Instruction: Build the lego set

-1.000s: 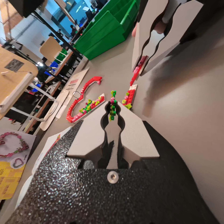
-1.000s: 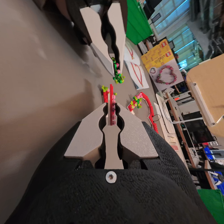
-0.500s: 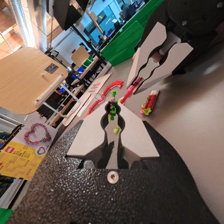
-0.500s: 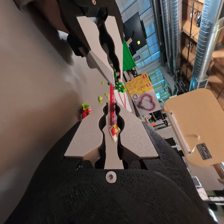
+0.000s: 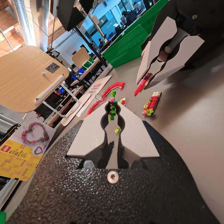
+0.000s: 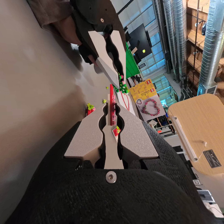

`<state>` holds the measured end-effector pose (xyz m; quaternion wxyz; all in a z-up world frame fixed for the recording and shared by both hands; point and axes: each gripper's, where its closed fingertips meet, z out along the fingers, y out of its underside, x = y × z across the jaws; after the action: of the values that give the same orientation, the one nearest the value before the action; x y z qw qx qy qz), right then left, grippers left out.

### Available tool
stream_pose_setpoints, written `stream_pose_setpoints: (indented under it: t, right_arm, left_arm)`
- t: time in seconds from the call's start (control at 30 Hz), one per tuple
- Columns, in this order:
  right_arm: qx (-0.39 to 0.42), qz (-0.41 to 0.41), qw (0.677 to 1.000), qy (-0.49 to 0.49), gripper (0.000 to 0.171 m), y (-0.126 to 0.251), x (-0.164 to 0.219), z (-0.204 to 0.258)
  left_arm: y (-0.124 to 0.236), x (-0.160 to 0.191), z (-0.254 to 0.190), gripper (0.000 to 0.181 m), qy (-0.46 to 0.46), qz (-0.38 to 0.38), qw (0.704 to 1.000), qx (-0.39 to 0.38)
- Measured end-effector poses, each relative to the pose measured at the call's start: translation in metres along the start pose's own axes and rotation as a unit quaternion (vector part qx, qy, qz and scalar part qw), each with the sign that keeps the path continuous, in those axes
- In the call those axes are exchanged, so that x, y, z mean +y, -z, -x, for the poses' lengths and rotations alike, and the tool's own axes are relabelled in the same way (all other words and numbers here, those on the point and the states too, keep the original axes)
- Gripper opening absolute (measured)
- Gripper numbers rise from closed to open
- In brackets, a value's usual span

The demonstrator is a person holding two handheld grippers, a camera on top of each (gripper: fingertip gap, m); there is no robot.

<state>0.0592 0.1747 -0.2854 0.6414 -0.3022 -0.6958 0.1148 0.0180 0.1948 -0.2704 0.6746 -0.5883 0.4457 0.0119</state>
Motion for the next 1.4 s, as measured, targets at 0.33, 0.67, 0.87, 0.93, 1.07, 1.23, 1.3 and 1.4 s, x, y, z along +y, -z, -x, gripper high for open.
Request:
stream_pose_setpoints:
  t: [0.33, 0.67, 0.87, 0.93, 1.07, 1.23, 1.3, 1.4]
  right_arm:
    - [0.015, -0.004, 1.0, -0.007, 0.01, 0.0018, -0.0012, -0.0058]
    - [0.023, 0.001, 1.0, -0.008, 0.01, 0.0018, 0.0004, -0.0091]
    - [0.025, 0.002, 1.0, 0.001, 0.009, 0.0018, -0.0001, -0.0083]
    - [0.024, 0.003, 1.0, 0.002, 0.01, 0.0016, 0.0, -0.0081]
    - [0.022, 0.004, 1.0, 0.001, 0.01, 0.0013, 0.0009, -0.0076]
    - [0.021, 0.005, 1.0, 0.001, 0.01, 0.001, 0.0012, -0.0075]
    - [0.02, 0.006, 1.0, 0.001, 0.01, 0.0008, 0.0015, -0.0074]
    - [0.02, 0.006, 1.0, 0.001, 0.01, 0.0008, 0.0017, -0.0072]
  left_arm:
    - [0.0023, -0.0049, -0.0022, 0.006, -0.009, -0.012, 1.0, 0.001]
    - [0.0026, -0.0075, -0.0034, 0.006, -0.02, -0.017, 1.0, 0.0]
    - [0.0026, -0.0086, -0.0036, 0.006, -0.025, -0.019, 0.999, -0.002]
    - [0.0026, -0.0087, -0.0037, 0.006, -0.025, -0.019, 0.999, -0.002]
    - [0.002, -0.0085, -0.0047, 0.006, -0.027, -0.018, 0.999, 0.0]
    - [0.0015, -0.0084, -0.0063, 0.006, -0.033, -0.017, 0.999, 0.003]
    - [0.0015, -0.0086, -0.0066, 0.006, -0.034, -0.017, 0.999, 0.003]
    - [0.0015, -0.0086, -0.0063, 0.006, -0.034, -0.017, 0.999, 0.002]
